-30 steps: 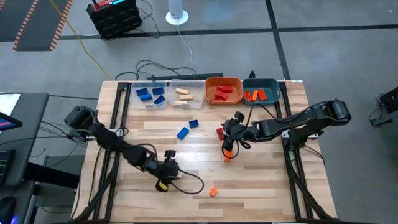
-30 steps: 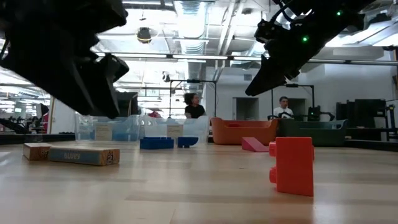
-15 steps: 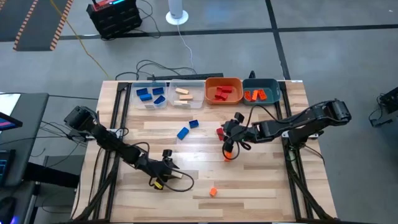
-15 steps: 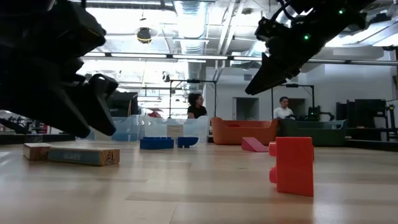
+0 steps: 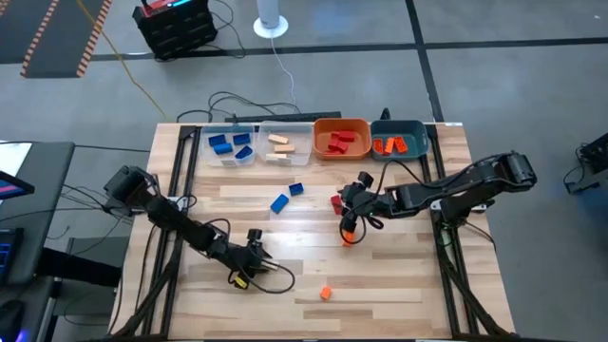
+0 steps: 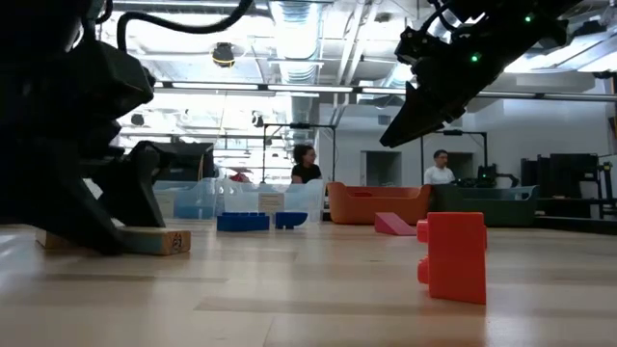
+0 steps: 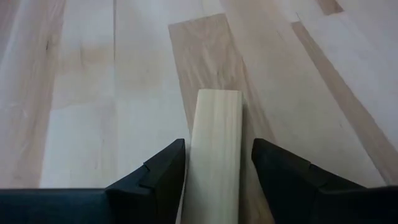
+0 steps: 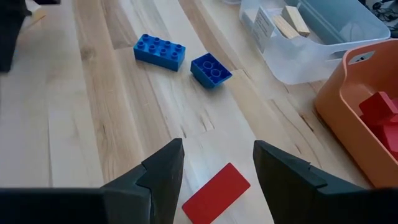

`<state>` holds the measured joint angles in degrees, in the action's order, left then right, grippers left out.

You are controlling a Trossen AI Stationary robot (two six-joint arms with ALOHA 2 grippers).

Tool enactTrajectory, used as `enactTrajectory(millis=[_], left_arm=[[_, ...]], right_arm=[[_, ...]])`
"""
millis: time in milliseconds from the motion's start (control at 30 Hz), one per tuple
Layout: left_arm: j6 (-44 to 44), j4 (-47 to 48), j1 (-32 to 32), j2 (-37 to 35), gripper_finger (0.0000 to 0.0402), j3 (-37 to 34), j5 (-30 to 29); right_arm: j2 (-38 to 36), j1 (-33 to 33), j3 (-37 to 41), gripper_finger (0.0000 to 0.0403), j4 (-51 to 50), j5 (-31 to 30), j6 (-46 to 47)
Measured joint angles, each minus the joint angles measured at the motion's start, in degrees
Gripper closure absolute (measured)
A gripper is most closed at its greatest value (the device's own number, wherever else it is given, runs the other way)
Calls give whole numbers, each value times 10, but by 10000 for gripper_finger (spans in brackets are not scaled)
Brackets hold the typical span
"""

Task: Sort blocks
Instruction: Put the brown block into the right transparent bin

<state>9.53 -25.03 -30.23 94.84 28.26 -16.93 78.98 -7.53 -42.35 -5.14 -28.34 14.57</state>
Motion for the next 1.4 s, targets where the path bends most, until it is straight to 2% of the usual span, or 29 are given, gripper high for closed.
enactTrajectory(millis=[167,300,400,500,667,800,967,1100,1200,1300,1400], left_arm=[[-2,-28,1,18,239,-1,1],[-19,-26,1,18,294,-1,1],[-24,-28,2,12,300,-1,-2],[-57,-11,2,-17,300,0,-26],[-113,40,34,-129,300,2,-88],[-165,72,128,-209,300,1,-87],[-201,48,329,-233,300,1,37],[-196,-27,483,-201,300,1,110],[-169,-79,572,-164,300,22,168],[-145,-52,627,-111,300,88,223],[-159,27,640,-43,300,172,227]], right_arm=[[0,0,0,177,0,0,0],[0,0,0,177,0,0,0],[0,0,0,177,-4,0,0],[0,0,0,177,-6,0,0],[0,0,0,177,-6,0,-1],[0,8,0,177,13,0,0],[10,8,0,177,61,0,-11],[10,1,0,177,67,1,-14],[10,-2,0,177,71,1,-16],[10,0,0,179,71,2,-24],[10,2,0,180,73,2,-31]])
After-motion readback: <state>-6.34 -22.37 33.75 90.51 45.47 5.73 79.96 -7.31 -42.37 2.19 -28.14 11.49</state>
